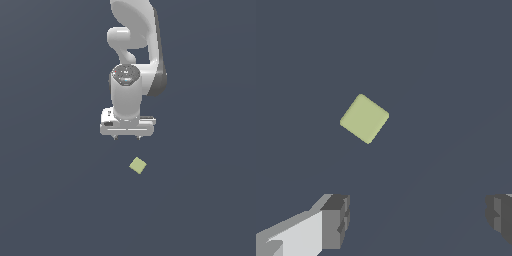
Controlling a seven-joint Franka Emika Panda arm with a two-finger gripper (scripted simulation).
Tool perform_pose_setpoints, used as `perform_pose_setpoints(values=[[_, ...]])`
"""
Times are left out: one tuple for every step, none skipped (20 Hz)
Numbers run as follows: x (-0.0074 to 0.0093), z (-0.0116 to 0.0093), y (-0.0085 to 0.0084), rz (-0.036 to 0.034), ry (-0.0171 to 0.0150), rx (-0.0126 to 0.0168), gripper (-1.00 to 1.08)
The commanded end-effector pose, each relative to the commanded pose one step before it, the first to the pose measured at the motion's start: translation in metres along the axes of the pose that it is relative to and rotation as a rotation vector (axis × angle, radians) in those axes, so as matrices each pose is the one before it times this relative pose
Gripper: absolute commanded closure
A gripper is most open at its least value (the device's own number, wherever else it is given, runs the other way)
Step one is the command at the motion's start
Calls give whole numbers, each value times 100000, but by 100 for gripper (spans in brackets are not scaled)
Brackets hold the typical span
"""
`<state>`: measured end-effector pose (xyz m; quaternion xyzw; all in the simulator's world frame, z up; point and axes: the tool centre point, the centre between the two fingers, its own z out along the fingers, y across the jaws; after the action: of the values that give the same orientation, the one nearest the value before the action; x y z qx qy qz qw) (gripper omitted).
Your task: Pick up the object and move it to a goal position.
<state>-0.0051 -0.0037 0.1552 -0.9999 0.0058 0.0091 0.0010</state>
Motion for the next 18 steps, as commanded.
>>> perform_pose_setpoints(values=[[0,0,1,0,0,0,-100],[4,-31,-3,6,29,62,-100],[11,-93,-2,25,87,199,-100],[20,-149,-10,38,136,307,-100],[27,-214,-10,53,200,447,-100],[35,-275,-15,65,259,570,-100],[42,-337,-20,74,321,695,-100],[49,-400,-26,80,385,817,-100],[56,-463,-34,81,451,936,-100],[63,-527,-43,79,522,1055,-100],[70,-590,-55,71,594,1168,-100],[75,-655,-68,57,673,1281,-100],[82,-720,-85,37,753,1386,-100],[87,-785,-104,10,838,1490,-100],[93,-850,-127,-24,927,1587,-100],[98,-916,-152,-68,1021,1680,-100],[103,-980,-182,-120,1118,1765,-100],[108,-1043,-216,-182,1219,1843,-100]])
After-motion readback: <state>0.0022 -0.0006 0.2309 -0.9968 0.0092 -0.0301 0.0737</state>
